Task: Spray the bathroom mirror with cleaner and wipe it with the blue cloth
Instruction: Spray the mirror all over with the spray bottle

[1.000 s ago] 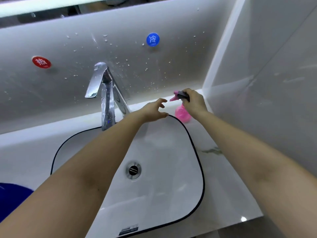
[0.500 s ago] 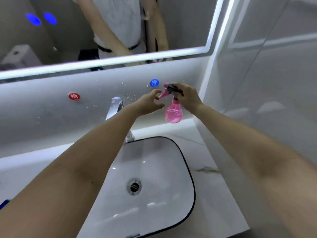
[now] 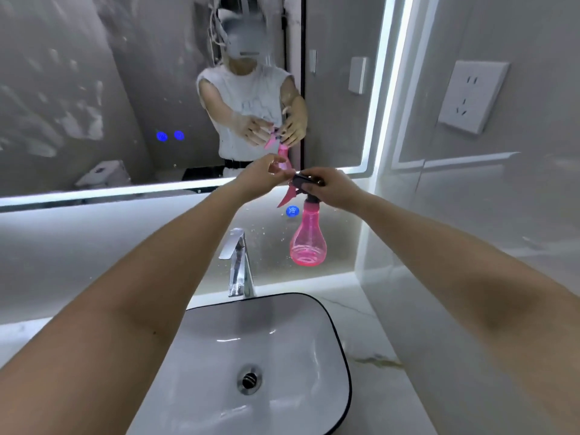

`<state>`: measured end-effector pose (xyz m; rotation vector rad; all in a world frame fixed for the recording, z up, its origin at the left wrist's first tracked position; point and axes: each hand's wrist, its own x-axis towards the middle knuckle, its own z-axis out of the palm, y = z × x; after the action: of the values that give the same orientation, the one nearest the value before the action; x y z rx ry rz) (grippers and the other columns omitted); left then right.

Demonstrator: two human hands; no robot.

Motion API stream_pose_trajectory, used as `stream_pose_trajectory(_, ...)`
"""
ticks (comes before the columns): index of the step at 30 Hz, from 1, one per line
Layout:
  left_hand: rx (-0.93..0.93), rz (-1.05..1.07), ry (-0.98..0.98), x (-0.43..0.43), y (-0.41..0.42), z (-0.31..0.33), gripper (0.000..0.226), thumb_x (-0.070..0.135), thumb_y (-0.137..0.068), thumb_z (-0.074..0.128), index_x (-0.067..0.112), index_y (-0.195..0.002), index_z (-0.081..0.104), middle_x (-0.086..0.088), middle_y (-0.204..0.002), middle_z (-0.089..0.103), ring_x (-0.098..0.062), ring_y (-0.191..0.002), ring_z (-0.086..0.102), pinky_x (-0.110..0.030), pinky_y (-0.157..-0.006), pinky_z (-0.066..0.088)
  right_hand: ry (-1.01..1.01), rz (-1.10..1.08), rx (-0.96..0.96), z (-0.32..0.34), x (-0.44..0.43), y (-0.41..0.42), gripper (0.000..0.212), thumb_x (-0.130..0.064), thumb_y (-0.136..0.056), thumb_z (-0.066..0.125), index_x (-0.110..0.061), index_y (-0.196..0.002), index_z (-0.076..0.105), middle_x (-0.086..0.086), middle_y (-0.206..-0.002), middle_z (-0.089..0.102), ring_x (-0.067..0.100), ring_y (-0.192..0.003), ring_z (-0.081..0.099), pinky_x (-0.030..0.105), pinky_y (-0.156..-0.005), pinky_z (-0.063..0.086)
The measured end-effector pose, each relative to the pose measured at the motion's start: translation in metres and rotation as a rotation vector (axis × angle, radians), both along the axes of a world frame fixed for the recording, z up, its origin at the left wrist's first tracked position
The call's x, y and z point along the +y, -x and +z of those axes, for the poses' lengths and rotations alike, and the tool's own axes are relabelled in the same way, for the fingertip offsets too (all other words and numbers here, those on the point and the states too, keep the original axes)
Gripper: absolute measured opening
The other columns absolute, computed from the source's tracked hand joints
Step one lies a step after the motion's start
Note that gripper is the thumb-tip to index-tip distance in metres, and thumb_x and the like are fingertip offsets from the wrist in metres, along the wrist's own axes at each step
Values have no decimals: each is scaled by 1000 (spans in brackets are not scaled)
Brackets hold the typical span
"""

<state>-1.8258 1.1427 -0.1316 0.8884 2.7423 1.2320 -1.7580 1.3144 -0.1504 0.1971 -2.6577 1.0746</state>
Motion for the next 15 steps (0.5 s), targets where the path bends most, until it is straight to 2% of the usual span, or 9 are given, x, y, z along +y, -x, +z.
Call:
stream_pose_trajectory(3, 19, 5, 11, -1, -9, 6, 49, 38, -88, 60, 14, -128, 49, -8, -124, 58, -14, -101, 53, -26, -83, 40, -5, 23, -2, 3, -5, -7, 30, -15, -92, 58, -18, -121, 64, 5, -103, 70, 18, -88, 67, 27, -84, 53)
stream_pose_trajectory(7, 51, -11, 23, -1, -18, 13, 48, 36, -87, 63, 12, -127, 50, -6, -122, 59, -13, -101, 53, -24, -81, 38, -22, 28, -20, 3, -1, -11, 27, -16, -92, 58, -16, -118, 65, 6, -99, 72, 15, -84, 69, 19, -76, 54)
stream_pose_trajectory(9, 57, -26, 34, -1, -21, 15, 46, 35, -86, 64, 12, -124, 53, -4, -117, 60, -14, -101, 55, -25, -82, 41, -32, 11, -11, 5, 2, -14, 23, -18, -91, 60, -16, -113, 66, 4, -95, 71, 13, -78, 67, 15, -70, 50)
stream_pose_trajectory(11, 51, -46, 51, -2, -22, 14, 39, 32, -87, 63, 11, -119, 58, -5, -112, 64, -16, -97, 60, -29, -85, 47, -41, -4, 5, 6, 5, -17, 19, -18, -88, 64, -15, -107, 66, 1, -92, 68, 14, -77, 63, 18, -70, 48)
stream_pose_trajectory(13, 57, -58, 80, -2, -24, 13, 30, 30, -89, 60, 11, -112, 63, -8, -104, 69, -15, -88, 64, -28, -81, 49, -26, -20, 13, 7, 6, -19, 18, -16, -86, 67, -13, -103, 65, 0, -90, 65, 16, -76, 61, 19, -69, 47)
stream_pose_trajectory(15, 62, -64, 103, -1, -26, 10, 26, 29, -91, 58, 11, -108, 67, -7, -98, 70, -11, -80, 64, -23, -72, 47, -15, -26, 18, 5, 7, -21, 18, -14, -85, 67, -12, -103, 65, 0, -89, 64, 14, -73, 59, 13, -63, 45)
